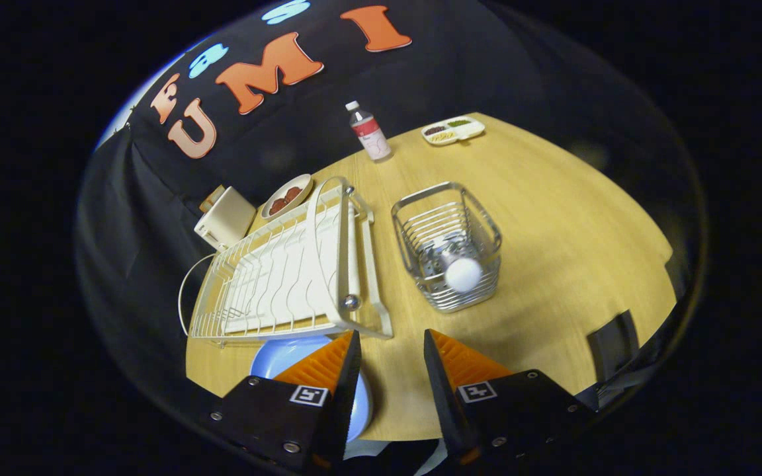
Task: Take the plate from the dish rack, then take the spoon from the basket and place it into the plate.
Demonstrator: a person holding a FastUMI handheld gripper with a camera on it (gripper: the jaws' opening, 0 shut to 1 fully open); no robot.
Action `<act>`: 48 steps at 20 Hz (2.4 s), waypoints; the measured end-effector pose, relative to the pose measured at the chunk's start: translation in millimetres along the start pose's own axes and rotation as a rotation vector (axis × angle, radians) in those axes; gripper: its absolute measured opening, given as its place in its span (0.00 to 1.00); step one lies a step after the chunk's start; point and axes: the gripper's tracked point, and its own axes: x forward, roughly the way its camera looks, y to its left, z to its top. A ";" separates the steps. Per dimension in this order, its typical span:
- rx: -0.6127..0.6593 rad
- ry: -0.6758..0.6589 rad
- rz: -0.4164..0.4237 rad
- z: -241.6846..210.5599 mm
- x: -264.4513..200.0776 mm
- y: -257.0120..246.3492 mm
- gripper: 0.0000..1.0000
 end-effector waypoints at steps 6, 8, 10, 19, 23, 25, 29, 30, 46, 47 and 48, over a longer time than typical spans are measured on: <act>-0.257 -0.255 -0.082 60.4 -18.8 -28.7 0.61; -0.326 -0.247 -0.066 59.0 -14.7 -23.0 0.56; -0.354 -0.219 -0.059 52.1 -3.7 -22.5 0.47; -0.375 -0.202 -0.041 67.7 -2.2 -19.9 0.11; -0.381 -0.231 -0.050 87.8 -23.0 -16.1 0.09; -0.382 -0.247 -0.045 97.5 -35.4 -13.2 0.09; -0.380 -0.290 -0.016 119.3 -65.5 -0.9 0.09; -0.375 -0.303 -0.008 124.4 -73.2 2.9 0.09; -0.373 -0.155 0.324 61.9 -97.3 107.2 0.09; -0.381 -0.143 0.338 56.0 -96.1 112.5 0.09; -0.387 -0.133 0.363 51.7 -97.2 119.3 0.09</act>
